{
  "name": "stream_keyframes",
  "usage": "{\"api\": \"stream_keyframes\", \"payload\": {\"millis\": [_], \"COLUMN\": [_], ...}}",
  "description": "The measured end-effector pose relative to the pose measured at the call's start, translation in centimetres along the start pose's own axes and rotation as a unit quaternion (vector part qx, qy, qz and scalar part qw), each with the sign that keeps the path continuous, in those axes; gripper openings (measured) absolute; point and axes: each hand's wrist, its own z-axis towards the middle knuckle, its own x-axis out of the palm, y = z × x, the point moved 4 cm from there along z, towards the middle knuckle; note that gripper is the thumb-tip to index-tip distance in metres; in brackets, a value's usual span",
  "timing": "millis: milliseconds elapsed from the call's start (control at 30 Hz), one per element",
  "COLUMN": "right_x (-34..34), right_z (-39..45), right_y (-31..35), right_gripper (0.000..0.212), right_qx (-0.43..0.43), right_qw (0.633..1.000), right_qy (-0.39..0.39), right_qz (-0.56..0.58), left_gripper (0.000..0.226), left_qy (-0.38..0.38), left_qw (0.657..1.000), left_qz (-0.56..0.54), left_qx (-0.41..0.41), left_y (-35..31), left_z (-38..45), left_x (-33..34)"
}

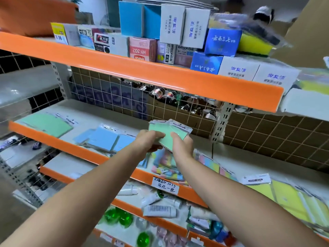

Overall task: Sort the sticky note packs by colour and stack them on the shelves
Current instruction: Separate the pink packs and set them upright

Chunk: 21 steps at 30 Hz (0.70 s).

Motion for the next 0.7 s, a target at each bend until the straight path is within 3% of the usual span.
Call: {"api": "stream_keyframes", "payload": {"millis": [267, 467, 567, 700], "right_x": [6.3, 13.3, 17.2, 22.0], "right_z": [0.2, -1.2, -2.4, -3.9], "right_y": [0.9, 1.7, 1.7, 2.0], "right_gripper": [0.045, 0.055, 0.038, 0.035], "right_qx": [0.002, 0.011, 0.019, 0.006], "right_qw": [1.0, 1.0, 0.999, 0.999], "right_qy": [0.027, -0.01, -0.023, -0.031], "right_qz": [-0.009, 0.0, 0.015, 0.022], "left_gripper": [0.019, 0.023, 0.021, 0.021], "left_qy": [-0.013, 0.006, 0.023, 0.044], "left_qw": [1.0, 1.0, 0.999, 0.999], "left_qz": [-0.016, 0.004, 0.021, 0.027], "left_qx": [0.004, 0.011, 0.009, 0.014], "left_y": [-0.8, -1.8, -1.9, -2.3], "left_z": [3.2, 5.8, 7.3, 8.9], "left_x": [-5.4, -11.5, -15.8, -20.8]}}
